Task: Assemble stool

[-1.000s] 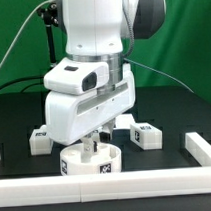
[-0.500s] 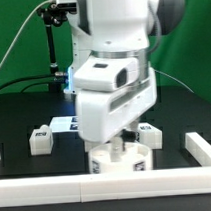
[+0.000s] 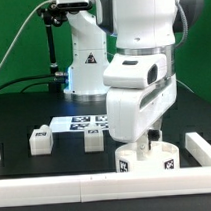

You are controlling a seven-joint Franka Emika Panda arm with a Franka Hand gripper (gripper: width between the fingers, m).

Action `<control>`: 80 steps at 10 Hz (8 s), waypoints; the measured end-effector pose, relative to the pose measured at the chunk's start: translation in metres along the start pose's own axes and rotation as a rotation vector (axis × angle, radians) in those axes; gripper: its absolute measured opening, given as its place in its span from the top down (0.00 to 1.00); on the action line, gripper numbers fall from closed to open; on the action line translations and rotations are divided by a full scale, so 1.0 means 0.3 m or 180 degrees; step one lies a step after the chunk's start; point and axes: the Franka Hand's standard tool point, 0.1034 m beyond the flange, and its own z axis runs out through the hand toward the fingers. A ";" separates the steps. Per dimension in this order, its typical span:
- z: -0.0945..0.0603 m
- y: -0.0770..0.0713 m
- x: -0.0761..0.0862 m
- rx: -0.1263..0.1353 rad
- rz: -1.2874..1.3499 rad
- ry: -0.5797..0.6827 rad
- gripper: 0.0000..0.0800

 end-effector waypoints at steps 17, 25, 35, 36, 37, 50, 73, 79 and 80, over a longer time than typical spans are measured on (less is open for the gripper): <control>0.032 -0.067 0.134 0.0006 -0.0006 0.0047 0.20; -0.051 -0.054 0.109 0.0028 0.0587 -0.0045 0.19; -0.030 -0.167 0.007 0.0298 0.2478 -0.0415 0.19; -0.029 -0.180 0.002 0.0253 0.2445 -0.0514 0.19; -0.016 -0.216 -0.009 0.0306 0.2400 -0.0653 0.19; 0.023 -0.243 -0.044 0.1232 0.2193 -0.2540 0.19; -0.336 -0.061 0.080 0.0776 0.1894 -0.1436 0.60; -0.395 0.022 0.140 0.0104 0.1856 -0.0181 0.60; -0.370 0.037 0.159 -0.0133 0.1743 0.0177 0.60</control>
Offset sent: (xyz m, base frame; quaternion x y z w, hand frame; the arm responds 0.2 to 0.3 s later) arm 0.0112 0.0318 -0.0156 -0.0426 0.0121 -0.0150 0.9989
